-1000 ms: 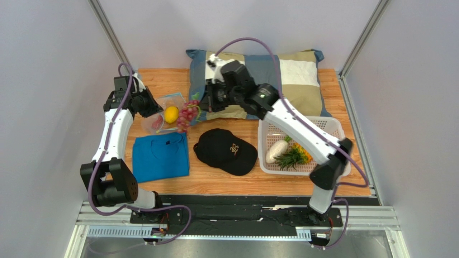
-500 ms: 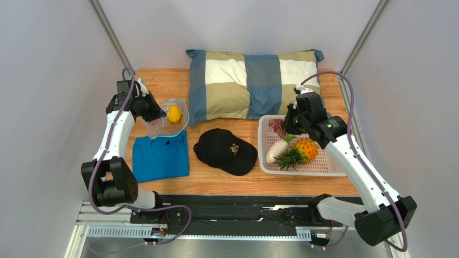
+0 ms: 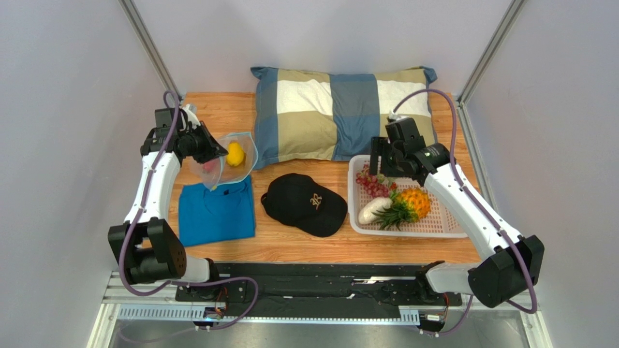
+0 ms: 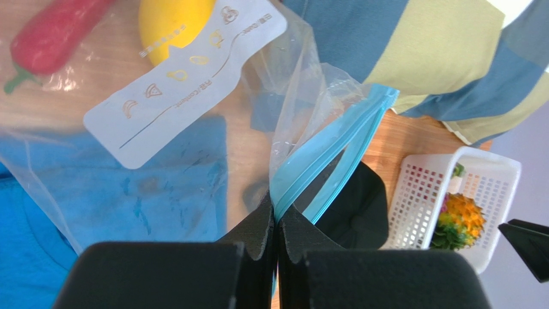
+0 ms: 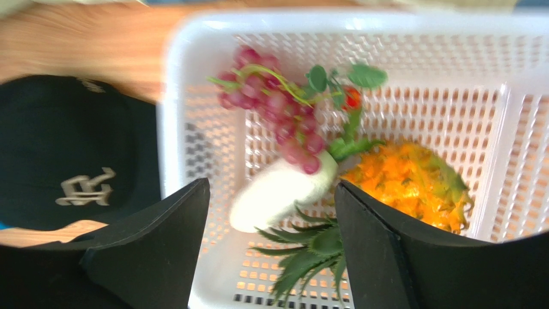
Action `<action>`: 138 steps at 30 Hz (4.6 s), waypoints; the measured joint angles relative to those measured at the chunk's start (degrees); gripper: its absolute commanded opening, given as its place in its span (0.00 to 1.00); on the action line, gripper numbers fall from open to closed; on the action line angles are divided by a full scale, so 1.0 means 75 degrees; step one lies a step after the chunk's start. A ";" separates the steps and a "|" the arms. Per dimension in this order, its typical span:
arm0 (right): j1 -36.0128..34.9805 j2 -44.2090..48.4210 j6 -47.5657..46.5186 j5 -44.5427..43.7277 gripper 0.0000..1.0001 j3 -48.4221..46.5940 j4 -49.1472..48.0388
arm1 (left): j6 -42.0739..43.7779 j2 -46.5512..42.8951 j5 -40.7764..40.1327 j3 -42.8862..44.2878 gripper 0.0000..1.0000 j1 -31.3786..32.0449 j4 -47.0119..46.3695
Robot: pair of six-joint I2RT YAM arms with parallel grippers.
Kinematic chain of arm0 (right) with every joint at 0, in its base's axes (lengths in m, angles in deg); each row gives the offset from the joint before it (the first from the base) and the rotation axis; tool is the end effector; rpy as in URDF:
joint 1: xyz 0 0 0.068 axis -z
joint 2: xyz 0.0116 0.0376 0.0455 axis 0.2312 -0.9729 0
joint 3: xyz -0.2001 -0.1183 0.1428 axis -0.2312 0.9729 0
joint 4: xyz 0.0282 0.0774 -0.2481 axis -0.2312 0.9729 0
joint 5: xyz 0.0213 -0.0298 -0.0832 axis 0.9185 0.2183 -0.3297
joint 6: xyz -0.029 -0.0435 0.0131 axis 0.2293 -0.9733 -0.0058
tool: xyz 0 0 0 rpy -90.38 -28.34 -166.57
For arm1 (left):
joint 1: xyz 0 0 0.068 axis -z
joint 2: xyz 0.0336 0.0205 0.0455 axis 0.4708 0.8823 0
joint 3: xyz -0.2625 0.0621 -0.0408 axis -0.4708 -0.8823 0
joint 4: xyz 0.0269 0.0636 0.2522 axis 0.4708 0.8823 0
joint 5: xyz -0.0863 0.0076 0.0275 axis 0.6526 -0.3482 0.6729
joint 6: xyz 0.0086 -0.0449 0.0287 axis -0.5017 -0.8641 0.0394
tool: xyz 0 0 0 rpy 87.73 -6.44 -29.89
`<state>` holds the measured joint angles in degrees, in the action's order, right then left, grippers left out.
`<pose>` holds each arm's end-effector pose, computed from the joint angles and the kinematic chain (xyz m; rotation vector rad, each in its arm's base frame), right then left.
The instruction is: Open the zip-top bag and remove the fake food
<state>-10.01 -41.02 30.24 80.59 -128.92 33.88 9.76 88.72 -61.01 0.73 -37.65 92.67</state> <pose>0.2391 0.0972 0.3135 0.0134 2.5208 0.1143 0.2940 0.0337 0.3091 -0.5362 2.3517 -0.6792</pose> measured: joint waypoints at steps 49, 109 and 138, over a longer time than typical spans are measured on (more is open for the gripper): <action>-0.4272 -0.9116 -0.0012 -0.0189 0.81 -0.7044 -0.5438 | -0.1434 -0.1113 0.0466 -0.0472 0.00 0.0542 -0.0326; -0.3590 -1.0474 0.2876 0.2174 0.47 -0.7866 -0.6362 | 0.0347 0.5275 -0.0050 0.2326 0.11 0.0358 -0.0408; -0.3544 -0.8265 0.2215 0.2320 0.00 -0.7533 -0.3179 | -0.0181 0.0927 -0.0335 0.2361 0.48 0.1443 0.0294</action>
<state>-36.59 -103.01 46.85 97.99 -185.42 10.03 8.41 95.67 -63.53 18.44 -26.83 94.87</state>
